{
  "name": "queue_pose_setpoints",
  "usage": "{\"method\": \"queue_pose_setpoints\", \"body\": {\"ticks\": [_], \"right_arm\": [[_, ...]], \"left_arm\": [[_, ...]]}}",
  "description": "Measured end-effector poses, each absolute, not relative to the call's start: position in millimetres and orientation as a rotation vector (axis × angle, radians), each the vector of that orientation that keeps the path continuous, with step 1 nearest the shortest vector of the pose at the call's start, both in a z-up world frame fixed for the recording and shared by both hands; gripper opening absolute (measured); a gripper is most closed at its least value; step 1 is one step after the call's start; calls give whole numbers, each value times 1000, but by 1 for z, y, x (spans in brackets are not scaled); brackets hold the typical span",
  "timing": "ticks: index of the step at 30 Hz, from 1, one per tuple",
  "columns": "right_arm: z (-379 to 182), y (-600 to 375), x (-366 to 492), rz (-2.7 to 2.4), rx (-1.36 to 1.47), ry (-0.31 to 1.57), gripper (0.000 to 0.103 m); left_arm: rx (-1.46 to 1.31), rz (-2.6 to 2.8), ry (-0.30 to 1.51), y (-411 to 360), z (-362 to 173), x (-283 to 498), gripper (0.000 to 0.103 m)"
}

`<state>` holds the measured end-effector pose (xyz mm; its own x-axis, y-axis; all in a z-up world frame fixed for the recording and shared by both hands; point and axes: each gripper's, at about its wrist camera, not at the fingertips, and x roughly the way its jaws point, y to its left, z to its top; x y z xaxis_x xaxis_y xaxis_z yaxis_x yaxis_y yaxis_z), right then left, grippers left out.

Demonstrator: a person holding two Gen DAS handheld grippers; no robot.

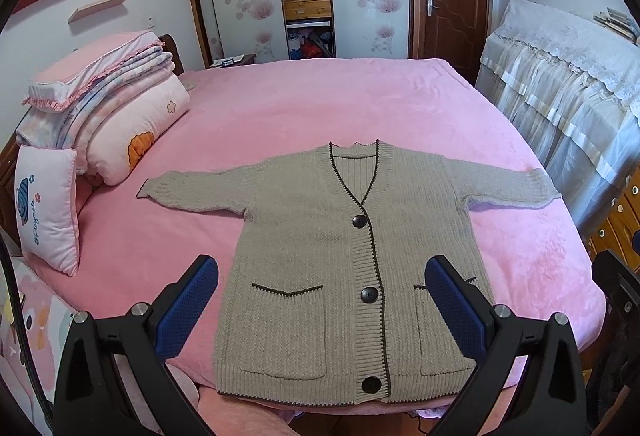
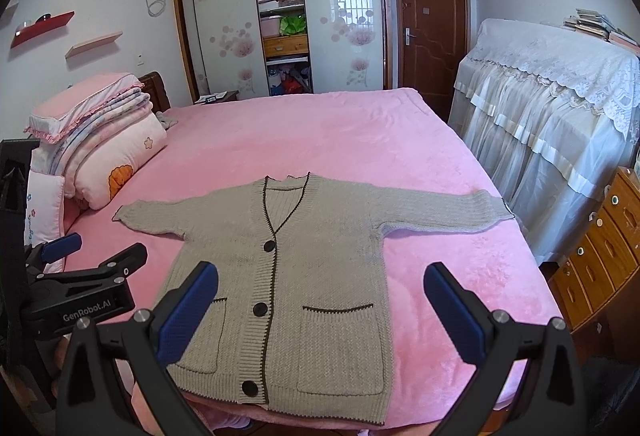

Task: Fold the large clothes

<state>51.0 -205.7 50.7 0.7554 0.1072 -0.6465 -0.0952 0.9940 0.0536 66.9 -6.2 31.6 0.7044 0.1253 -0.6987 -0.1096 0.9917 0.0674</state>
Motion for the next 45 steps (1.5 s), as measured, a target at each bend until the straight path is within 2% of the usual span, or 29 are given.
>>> {"method": "queue_pose_setpoints", "body": {"ticks": [23, 37, 45], "right_arm": [[31, -237, 85, 129, 43, 776, 103], [74, -281, 132, 29, -26, 613, 103], [85, -329, 164, -95, -28, 553, 103]], "left_arm": [[65, 176, 770, -9, 39, 97, 103], [143, 212, 640, -44, 83, 150, 103], [180, 152, 582, -79, 76, 204, 103]]}}
